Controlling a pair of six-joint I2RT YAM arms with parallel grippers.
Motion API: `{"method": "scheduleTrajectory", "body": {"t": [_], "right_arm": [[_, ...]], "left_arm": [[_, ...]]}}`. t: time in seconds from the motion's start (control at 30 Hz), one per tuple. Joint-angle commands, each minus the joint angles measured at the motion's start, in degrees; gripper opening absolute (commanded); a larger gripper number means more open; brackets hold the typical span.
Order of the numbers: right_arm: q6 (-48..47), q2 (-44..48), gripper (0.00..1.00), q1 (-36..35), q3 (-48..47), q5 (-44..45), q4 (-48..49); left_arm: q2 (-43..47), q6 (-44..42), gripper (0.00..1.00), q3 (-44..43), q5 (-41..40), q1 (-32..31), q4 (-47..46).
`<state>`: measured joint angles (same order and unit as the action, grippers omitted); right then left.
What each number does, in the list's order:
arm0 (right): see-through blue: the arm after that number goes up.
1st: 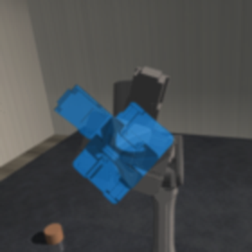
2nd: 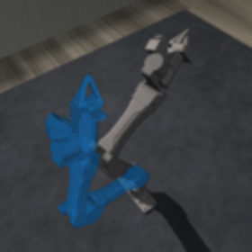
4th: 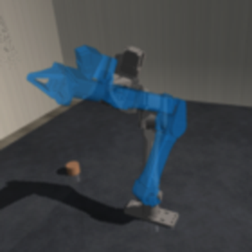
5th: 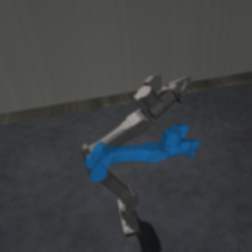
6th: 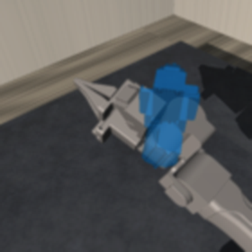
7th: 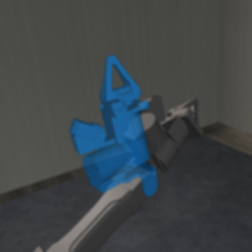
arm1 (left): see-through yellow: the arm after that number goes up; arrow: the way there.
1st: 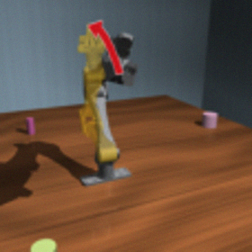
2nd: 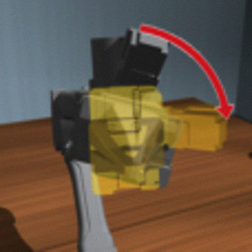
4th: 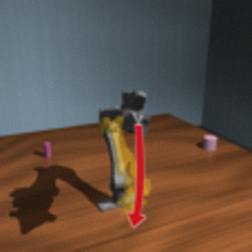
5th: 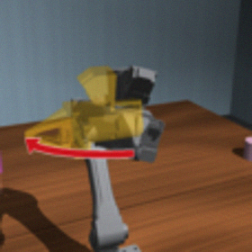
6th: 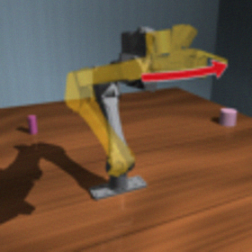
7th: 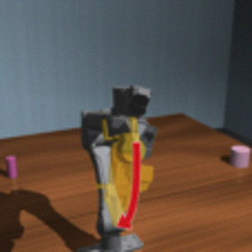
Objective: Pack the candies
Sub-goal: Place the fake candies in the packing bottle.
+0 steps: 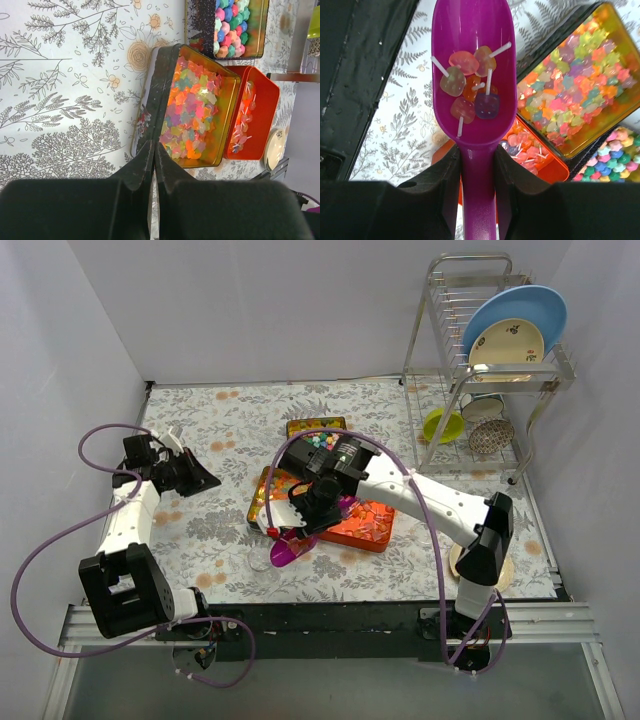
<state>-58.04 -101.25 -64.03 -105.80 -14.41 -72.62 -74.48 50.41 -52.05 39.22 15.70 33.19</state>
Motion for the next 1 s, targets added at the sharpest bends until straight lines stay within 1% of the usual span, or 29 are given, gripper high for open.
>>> {"method": "scheduleTrajectory", "body": {"t": [0.0,0.17,0.33,0.47,0.57,0.67,0.7,0.8,0.83,0.97], "right_arm": [[2.1,-2.9,0.01,-0.7,-5.4,4.0,-2.4],[3.4,-4.6,0.01,-2.3,-7.8,6.6,-2.4],[3.3,-4.6,0.01,-4.3,-7.5,9.6,-2.4],[2.1,-4.9,0.01,-6.4,-8.5,14.1,-2.4],[0.9,-5.2,0.01,-8.0,-9.2,19.2,-2.4],[-0.2,-5.0,0.01,-9.3,-9.5,22.2,-2.4],[-0.5,-4.8,0.01,-9.6,-9.7,22.8,-2.4],[-1.8,-4.2,0.01,-10.1,-9.5,24.5,-2.4],[-2.2,-4.0,0.01,-10.3,-9.4,24.9,-2.4],[-3.6,-2.7,0.01,-10.6,-8.4,26.2,-2.3]], "left_arm": [[2.6,0.2,0.00,1.1,0.8,0.5,-1.5],[3.5,0.3,0.00,2.3,1.4,0.4,-1.7],[4.8,0.5,0.00,3.1,2.0,0.4,-1.6],[5.3,0.4,0.00,3.2,2.3,0.4,-1.6],[5.4,1.1,0.00,3.3,3.2,0.4,-1.8],[5.3,1.7,0.03,3.4,4.0,0.4,-2.1],[5.3,1.7,0.07,3.4,4.1,0.5,-2.2],[5.4,2.0,0.12,3.4,4.3,0.4,-2.5],[5.4,2.1,0.16,3.5,4.3,0.4,-2.6],[5.2,2.5,0.20,3.4,4.9,0.4,-2.6]]}}
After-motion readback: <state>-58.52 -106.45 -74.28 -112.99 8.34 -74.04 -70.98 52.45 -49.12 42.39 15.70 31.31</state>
